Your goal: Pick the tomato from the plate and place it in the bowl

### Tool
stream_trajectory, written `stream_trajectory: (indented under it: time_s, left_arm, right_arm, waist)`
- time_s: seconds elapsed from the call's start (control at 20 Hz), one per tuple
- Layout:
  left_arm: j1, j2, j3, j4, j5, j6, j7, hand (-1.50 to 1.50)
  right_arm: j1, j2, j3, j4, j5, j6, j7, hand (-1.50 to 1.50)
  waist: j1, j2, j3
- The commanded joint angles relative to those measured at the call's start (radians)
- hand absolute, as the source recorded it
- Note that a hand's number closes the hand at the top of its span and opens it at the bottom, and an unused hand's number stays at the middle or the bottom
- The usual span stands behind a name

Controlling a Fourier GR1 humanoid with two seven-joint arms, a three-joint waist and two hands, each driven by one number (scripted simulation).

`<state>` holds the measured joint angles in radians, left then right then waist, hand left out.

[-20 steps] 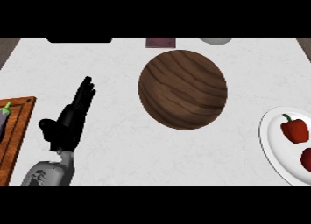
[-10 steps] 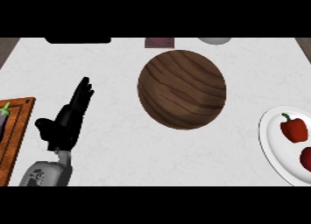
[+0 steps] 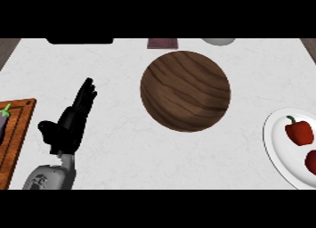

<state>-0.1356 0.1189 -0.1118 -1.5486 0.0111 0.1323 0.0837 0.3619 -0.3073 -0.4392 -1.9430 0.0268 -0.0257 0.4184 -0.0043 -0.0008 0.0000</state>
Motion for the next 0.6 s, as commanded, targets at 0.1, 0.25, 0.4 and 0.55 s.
stream_trajectory:
  time_s: [0.1, 0.25, 0.4, 0.55]
  left_arm:
    - [0.0, -0.046, -0.023, -0.001, -0.057, 0.018, -0.003, 0.0]
    - [-0.015, -0.042, 0.014, 0.039, -0.038, -0.009, -0.033, 0.0]
    - [0.0, -0.011, 0.041, -0.006, -0.014, -0.054, -0.011, 0.0]
    - [-0.024, -0.06, 0.013, 0.021, -0.058, -0.006, -0.005, 0.0]
  right_arm:
    - [-0.056, 0.074, 0.01, 0.043, 0.044, 0.012, -0.01, -1.5]
    - [-0.027, 0.103, -0.02, 0.111, 0.048, 0.028, -0.089, -1.5]
    - [-0.089, 0.077, -0.052, 0.232, 0.035, 0.051, -0.159, -1.5]
    - [-0.133, 0.087, -0.054, 0.341, 0.063, 0.025, -0.226, -1.5]
  waist:
    - [0.001, 0.0, 0.0]
    - [0.0, 0.0, 0.0]
    - [0.003, 0.0, 0.0]
    - [0.002, 0.001, 0.0]
